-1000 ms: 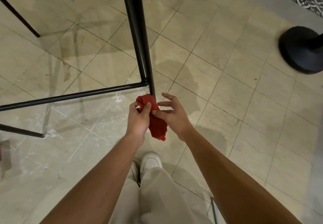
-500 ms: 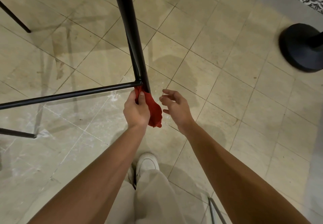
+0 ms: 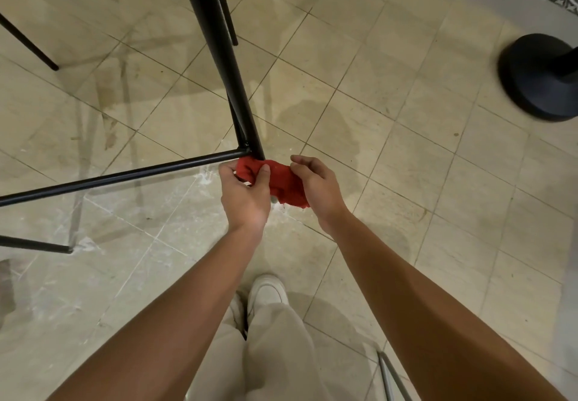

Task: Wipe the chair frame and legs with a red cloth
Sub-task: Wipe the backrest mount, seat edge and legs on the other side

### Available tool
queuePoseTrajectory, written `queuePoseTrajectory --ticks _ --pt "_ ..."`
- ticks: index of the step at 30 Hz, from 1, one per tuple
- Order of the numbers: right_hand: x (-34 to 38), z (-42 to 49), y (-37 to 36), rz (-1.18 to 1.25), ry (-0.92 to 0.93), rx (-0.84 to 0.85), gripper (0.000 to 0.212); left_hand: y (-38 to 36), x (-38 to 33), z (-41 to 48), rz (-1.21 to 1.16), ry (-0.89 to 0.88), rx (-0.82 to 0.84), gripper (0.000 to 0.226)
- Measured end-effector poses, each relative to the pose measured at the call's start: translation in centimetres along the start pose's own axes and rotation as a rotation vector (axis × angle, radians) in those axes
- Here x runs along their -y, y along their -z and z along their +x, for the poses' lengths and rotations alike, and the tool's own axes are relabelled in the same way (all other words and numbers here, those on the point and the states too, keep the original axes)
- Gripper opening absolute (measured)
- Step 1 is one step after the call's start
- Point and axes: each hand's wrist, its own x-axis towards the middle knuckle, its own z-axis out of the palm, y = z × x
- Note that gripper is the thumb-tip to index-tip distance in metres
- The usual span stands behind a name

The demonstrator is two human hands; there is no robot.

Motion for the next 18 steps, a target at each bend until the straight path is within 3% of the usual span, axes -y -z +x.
queuePoseTrajectory --ticks 9,15,18 --pt "-1.4 -0.3 0.3 -0.177 -0.01 0.091 0.029 -0.1 1.2 1.0 -0.004 0.186 0.042 0.023" --pt "-0.6 -1.8 -0.6 -0.219 0.121 0.216 0.025 1.4 0.4 -0.3 -0.037 0.151 0.149 0.011" --pt "0.1 -2.4 -0.3 -0.15 0.117 0.303 0.034 2.5 -0.6 -0.8 -0.038 0.138 0.222 0.021"
